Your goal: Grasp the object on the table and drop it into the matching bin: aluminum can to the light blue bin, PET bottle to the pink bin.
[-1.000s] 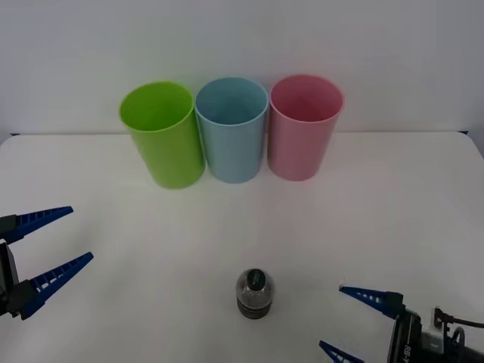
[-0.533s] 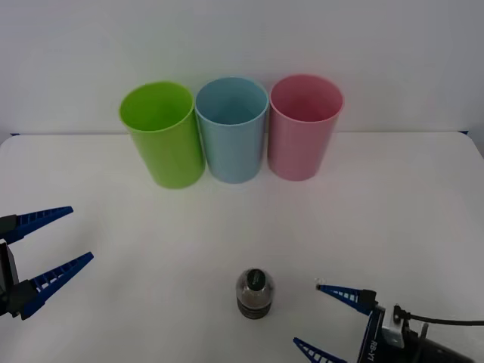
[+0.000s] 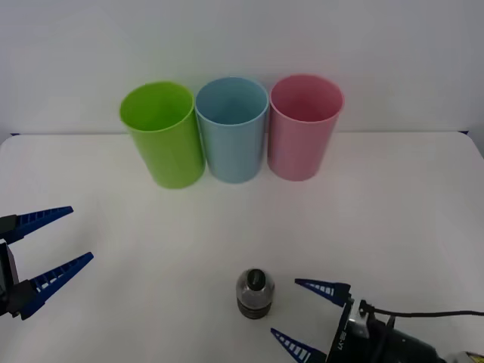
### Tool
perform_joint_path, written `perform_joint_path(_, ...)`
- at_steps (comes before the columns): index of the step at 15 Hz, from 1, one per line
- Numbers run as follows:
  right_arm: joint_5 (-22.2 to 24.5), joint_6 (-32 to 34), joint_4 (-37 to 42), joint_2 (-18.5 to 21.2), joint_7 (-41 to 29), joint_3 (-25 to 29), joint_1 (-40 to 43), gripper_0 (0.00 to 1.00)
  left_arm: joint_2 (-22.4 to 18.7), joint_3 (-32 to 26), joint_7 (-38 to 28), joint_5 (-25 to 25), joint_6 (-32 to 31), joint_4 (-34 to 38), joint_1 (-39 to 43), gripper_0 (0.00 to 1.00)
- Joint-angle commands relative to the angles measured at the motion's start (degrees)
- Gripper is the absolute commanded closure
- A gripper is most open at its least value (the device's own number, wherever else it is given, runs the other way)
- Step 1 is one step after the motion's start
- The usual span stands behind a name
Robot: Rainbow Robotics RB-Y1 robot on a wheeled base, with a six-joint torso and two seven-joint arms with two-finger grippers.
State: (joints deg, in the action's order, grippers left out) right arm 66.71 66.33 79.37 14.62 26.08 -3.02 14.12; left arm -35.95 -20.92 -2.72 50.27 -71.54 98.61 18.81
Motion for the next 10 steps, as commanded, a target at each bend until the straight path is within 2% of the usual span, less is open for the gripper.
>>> perform_joint_path(1, 0.0, -1.0, -0.3, 0.0, 1.1, -2.0, -0.3, 0.00, 0.0, 0.0, 0.0, 0.0, 0.0, 0.0, 0.0, 0.00)
perform_joint_path(10, -1.8, -8.6, -0.3, -1.3, 4.2, -8.1, -1.1, 0.00, 0.0, 0.0, 0.0, 0.0, 0.0, 0.0, 0.0, 0.00)
